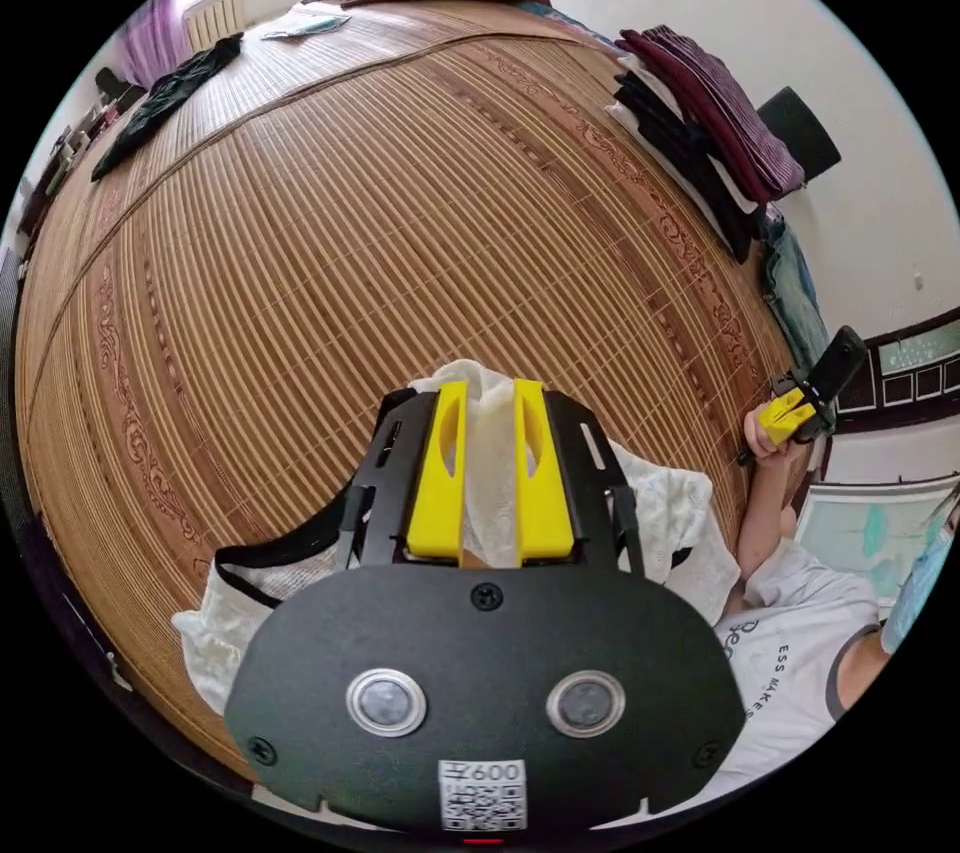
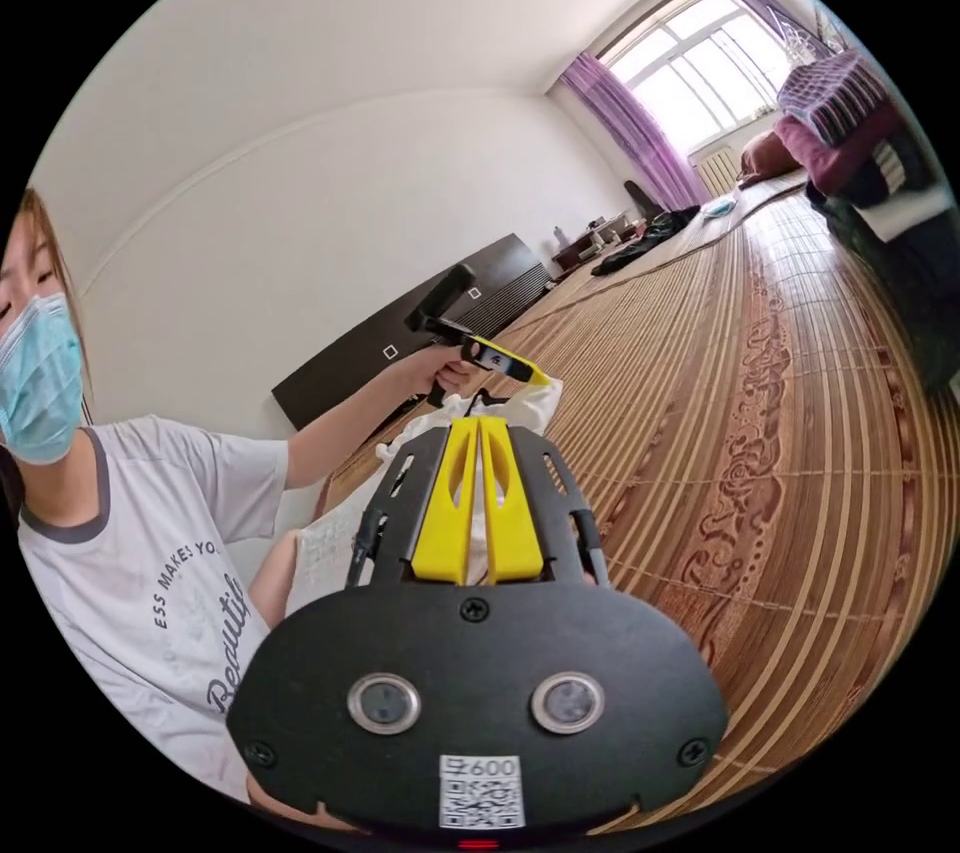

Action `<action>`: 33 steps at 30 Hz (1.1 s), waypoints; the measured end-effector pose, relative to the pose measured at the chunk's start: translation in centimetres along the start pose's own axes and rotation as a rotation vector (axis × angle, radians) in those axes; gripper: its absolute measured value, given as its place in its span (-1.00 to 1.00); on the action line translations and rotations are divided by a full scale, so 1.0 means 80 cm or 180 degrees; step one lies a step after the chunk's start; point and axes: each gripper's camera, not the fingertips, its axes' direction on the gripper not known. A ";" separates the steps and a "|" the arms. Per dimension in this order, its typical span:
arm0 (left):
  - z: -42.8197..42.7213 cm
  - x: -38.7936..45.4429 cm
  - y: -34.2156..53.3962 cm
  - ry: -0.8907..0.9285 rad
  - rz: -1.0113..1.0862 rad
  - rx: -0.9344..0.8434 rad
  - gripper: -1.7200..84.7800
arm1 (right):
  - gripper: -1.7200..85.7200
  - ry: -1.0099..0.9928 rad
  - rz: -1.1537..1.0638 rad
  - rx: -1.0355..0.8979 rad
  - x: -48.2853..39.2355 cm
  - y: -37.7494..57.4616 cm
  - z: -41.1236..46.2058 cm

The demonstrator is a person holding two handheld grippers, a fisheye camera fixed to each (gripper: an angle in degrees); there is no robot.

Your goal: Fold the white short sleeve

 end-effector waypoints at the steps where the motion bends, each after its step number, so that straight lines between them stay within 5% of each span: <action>1: 0.002 -0.001 -0.006 0.0001 0.0023 -0.0089 -0.82 | -0.98 0.0017 -0.0004 -0.0004 -0.001 -0.001 0.003; 10: -0.033 -0.018 -0.054 0.0503 0.0054 0.0125 -0.88 | -0.98 -0.0007 0.0079 0.0043 0.006 -0.010 0.013; 23: -0.004 -0.103 -0.133 0.1472 -0.0887 0.0196 -0.78 | -0.98 -0.0117 0.0138 -0.0117 0.028 -0.021 0.035; 29: -0.054 -0.081 -0.141 0.0882 -0.0494 0.0003 -0.69 | -0.98 -0.0112 0.0183 -0.0069 0.041 -0.022 0.034; 33: -0.053 -0.070 -0.142 0.0989 -0.0347 -0.0190 -0.67 | -0.98 -0.0107 0.0195 -0.0078 0.049 -0.023 0.036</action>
